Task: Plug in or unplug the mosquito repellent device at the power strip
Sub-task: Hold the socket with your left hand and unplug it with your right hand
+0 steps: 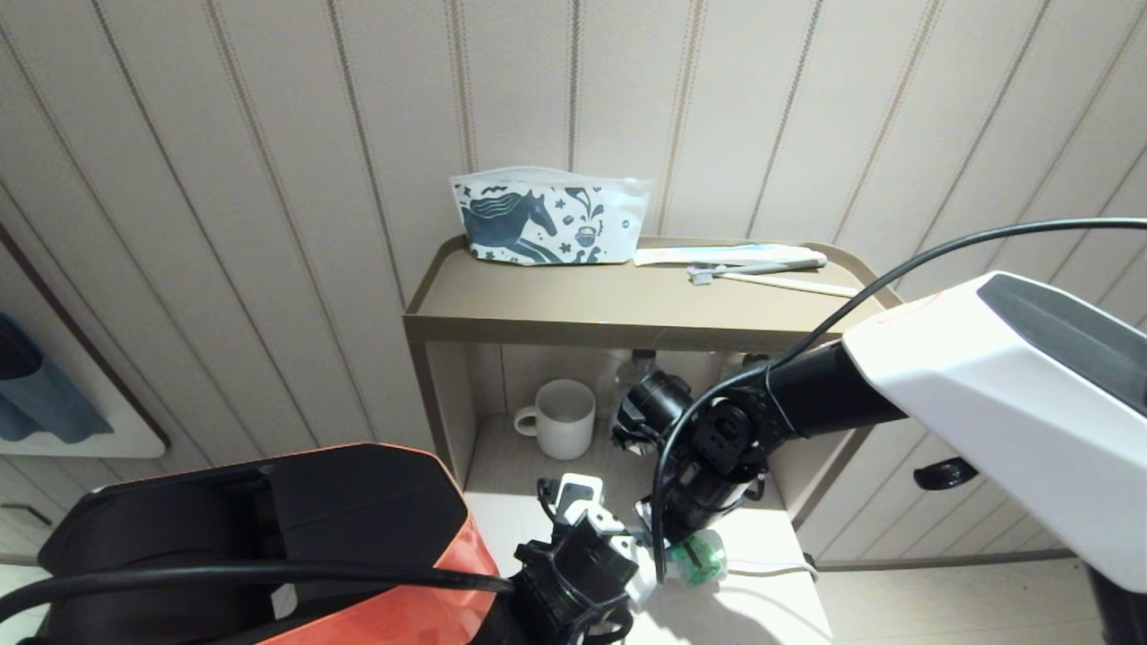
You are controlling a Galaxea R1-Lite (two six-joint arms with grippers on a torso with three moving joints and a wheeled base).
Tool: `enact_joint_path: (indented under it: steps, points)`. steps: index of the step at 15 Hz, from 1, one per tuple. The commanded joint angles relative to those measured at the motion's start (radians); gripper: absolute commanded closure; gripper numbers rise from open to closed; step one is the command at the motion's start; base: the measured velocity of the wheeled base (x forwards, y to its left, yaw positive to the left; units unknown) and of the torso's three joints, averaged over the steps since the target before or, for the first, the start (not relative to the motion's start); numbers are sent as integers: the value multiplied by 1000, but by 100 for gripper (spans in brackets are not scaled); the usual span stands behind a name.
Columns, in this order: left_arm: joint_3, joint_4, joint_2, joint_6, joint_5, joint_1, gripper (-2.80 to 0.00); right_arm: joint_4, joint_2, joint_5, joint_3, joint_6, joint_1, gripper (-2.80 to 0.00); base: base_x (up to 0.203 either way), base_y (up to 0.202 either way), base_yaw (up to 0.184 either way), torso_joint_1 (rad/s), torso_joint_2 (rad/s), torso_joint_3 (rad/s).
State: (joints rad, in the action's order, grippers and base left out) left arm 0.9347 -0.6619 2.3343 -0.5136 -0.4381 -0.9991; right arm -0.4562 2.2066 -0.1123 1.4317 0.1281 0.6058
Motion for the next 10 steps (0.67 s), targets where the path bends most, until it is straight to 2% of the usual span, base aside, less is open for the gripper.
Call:
enact_joint_path:
  steps: [1, 7, 10]
  points:
    - [36, 4, 41, 0, -29, 2, 0, -2, 8, 0, 1, 1, 0, 0, 0, 0, 0, 0, 0, 0]
    - [116, 101, 74, 4, -34, 5, 0, -1, 24, 5, 9, 1, -2, 0, 0, 0, 0, 0, 0, 0]
    - [146, 111, 91, 15, -36, 4, 0, -1, 24, 5, 9, 1, -2, 0, 0, 0, 0, 0, 0, 0]
